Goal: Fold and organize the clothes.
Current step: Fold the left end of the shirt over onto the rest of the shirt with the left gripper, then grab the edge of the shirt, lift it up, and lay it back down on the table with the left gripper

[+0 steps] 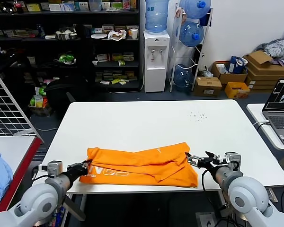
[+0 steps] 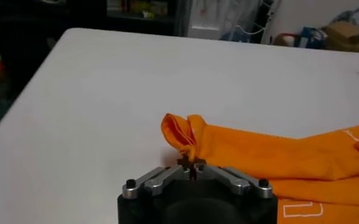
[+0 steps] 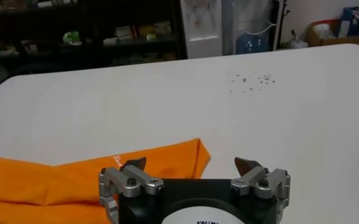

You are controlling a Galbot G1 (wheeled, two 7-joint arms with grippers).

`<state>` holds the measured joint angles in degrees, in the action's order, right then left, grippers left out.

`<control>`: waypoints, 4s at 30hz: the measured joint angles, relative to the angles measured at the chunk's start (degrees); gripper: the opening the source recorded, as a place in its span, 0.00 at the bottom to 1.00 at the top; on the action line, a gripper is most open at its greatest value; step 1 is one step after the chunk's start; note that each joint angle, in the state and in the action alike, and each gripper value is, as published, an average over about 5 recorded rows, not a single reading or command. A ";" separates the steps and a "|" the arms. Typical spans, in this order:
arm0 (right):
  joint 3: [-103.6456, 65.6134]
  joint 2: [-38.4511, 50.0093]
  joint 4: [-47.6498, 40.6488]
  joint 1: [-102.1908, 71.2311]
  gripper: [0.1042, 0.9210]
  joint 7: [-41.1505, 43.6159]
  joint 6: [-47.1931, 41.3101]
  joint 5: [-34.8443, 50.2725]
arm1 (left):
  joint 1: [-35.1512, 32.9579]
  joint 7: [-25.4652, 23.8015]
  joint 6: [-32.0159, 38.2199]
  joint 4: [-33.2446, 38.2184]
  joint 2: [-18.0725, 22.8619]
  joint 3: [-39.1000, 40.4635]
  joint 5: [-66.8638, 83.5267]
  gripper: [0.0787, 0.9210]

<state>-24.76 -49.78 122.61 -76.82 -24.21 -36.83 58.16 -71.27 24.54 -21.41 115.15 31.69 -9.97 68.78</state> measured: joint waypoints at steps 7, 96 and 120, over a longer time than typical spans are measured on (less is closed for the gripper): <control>1.46 -1.00 -1.67 1.69 1.00 2.41 1.09 -2.64 | -2.06 0.33 -0.02 -2.62 -6.05 -6.19 2.46 0.04; 1.56 -7.38 -6.24 0.10 1.00 1.86 1.90 -9.85 | 24.25 11.83 -3.82 -1.72 7.73 16.56 19.01 0.81; 0.87 -7.07 -5.53 -0.89 1.00 2.13 2.08 -9.81 | 18.90 -16.04 -4.71 -12.29 -4.74 12.86 11.87 1.00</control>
<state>-23.89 -56.85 117.08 -77.71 -22.08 -34.75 48.35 -52.36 8.49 -26.12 102.86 26.95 2.89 80.65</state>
